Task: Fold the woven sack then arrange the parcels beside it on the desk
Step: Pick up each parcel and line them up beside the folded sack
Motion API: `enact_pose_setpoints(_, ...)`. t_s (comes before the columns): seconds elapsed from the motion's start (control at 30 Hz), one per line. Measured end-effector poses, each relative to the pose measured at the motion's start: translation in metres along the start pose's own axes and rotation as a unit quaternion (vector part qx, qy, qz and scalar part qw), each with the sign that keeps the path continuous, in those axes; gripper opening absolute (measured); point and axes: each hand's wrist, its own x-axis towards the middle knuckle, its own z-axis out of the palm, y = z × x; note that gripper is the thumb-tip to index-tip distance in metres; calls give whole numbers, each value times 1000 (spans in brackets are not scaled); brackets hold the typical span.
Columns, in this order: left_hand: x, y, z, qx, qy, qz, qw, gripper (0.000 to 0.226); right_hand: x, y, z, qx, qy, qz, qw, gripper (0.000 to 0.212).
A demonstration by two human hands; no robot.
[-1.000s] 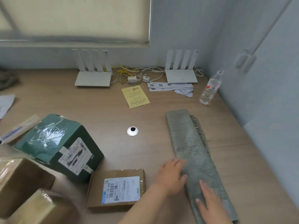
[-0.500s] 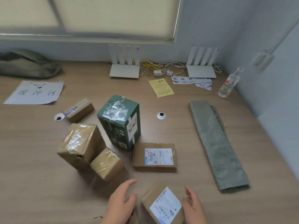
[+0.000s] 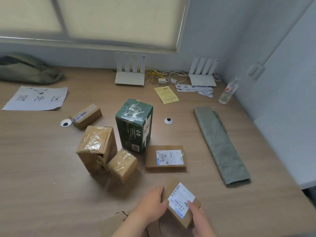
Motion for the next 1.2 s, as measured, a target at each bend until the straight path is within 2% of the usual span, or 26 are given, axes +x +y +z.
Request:
enact_pose_setpoints(0.1, 2, 0, 0, -27, 21, 1, 999, 31, -14, -5, 5, -4, -21, -24, 999, 39)
enact_pose_setpoints(0.27, -2, 11, -10, -189, 117, 8, 975, 34, -31, -29, 7, 24, -36, -76, 996, 56)
enact_pose_setpoints(0.33, -6, 18, -19, -260, 143, 22, 955, 39, -50, -48, 11, 45, -51, -100, 993, 61)
enact_pose_setpoints(0.43, -15, 30, -41, -355, 156, 48, 920, 43, -73, -72, 18, 60, -77, -138, 986, 47)
enact_pose_setpoints(0.5, -20, 40, -56, -409, 167, 71, 894, 46, -89, -88, 26, 70, -106, -160, 979, 49)
enact_pose_setpoints(0.57, -25, 52, -69, -460, 191, 100, 861, 61, -105, -104, 33, 80, -147, -185, 968, 63)
enact_pose_setpoints(0.63, -29, 63, -77, -492, 218, 120, 834, 85, -120, -118, 42, 91, -191, -207, 955, 72)
enact_pose_setpoints(0.7, -33, 74, -78, -513, 225, 133, 818, 99, -129, -126, 52, 114, -234, -214, 941, 60)
enact_pose_setpoints(0.8, -41, 84, -76, -532, 221, 144, 805, 89, -143, -131, 64, 143, -267, -204, 931, 42)
enact_pose_setpoints(0.9, -46, 80, -81, -546, 200, 145, 800, 77, -148, -131, 67, 119, -279, -197, 932, 40)
enact_pose_setpoints(0.97, -49, 74, -90, -540, 185, 144, 808, 75, -148, -134, 64, 89, -279, -212, 932, 48)
enact_pose_setpoints(1.13, -53, 64, -125, -449, 89, 142, 878, 56, -146, -149, 50, 52, -253, -243, 935, 68)
enact_pose_setpoints(1.2, -51, 62, -139, -412, 57, 133, 900, 59, -142, -153, 43, 48, -246, -244, 937, 77)
